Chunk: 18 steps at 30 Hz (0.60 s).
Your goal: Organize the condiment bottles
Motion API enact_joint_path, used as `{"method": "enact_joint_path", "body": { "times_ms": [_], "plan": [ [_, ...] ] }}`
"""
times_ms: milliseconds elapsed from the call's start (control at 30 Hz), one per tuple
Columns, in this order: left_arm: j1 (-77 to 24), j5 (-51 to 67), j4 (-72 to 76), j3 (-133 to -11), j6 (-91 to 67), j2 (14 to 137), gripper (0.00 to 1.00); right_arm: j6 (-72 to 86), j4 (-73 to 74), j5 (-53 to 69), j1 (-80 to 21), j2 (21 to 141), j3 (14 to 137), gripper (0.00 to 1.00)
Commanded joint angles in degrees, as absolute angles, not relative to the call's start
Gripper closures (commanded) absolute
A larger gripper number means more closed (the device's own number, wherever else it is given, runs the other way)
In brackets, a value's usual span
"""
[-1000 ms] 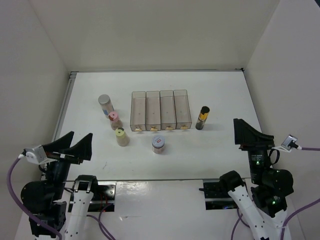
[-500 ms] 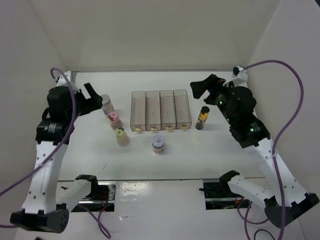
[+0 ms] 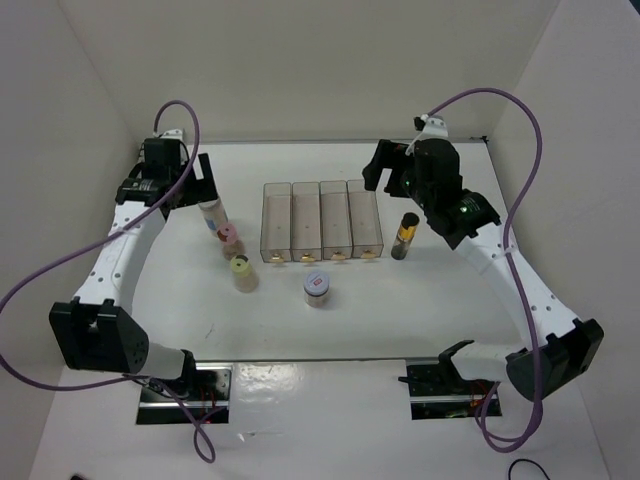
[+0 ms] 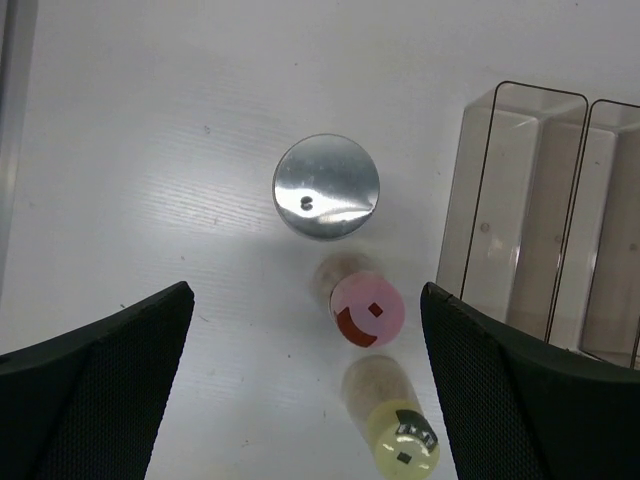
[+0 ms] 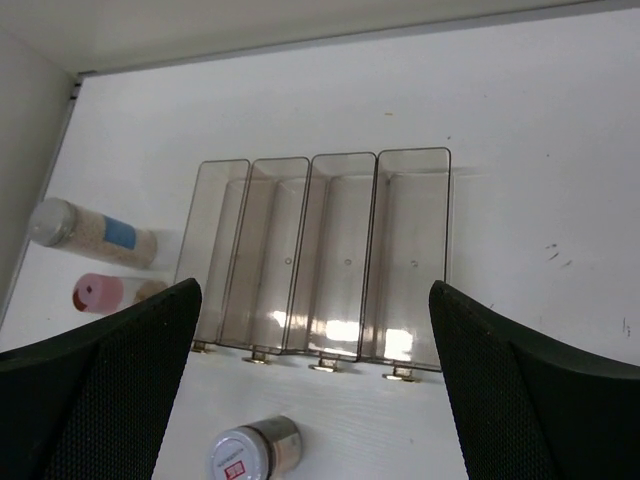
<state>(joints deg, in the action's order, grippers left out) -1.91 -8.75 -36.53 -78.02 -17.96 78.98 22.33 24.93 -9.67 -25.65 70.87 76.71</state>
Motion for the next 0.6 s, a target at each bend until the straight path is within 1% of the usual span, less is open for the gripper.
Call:
{"method": "enact_joint_path", "body": {
  "times_ms": [0, 167, 400, 567],
  "plan": [
    [-2.02, -8.35, -32.97, -80.6, -16.17, 81.47, 0.0, 20.21, 25.94, -9.49, -26.02, 71.98, 77.53, 0.01],
    [-2.02, -7.73, -31.29, -81.29, -15.65, 85.68, 0.0, 20.74, 24.08, -7.39, -26.02, 71.98, 76.82, 0.01],
    [-3.08, -11.07, -30.76, -83.14, -15.64, 92.1, 0.0, 20.74, 23.55, -3.7, -26.02, 74.88, 76.29, 0.01],
    [-3.08, -11.6, -30.23, -84.29, -15.12, 94.92, 0.0, 20.74, 23.55, -4.21, -26.02, 76.2, 76.29, 0.01]
  ]
}}
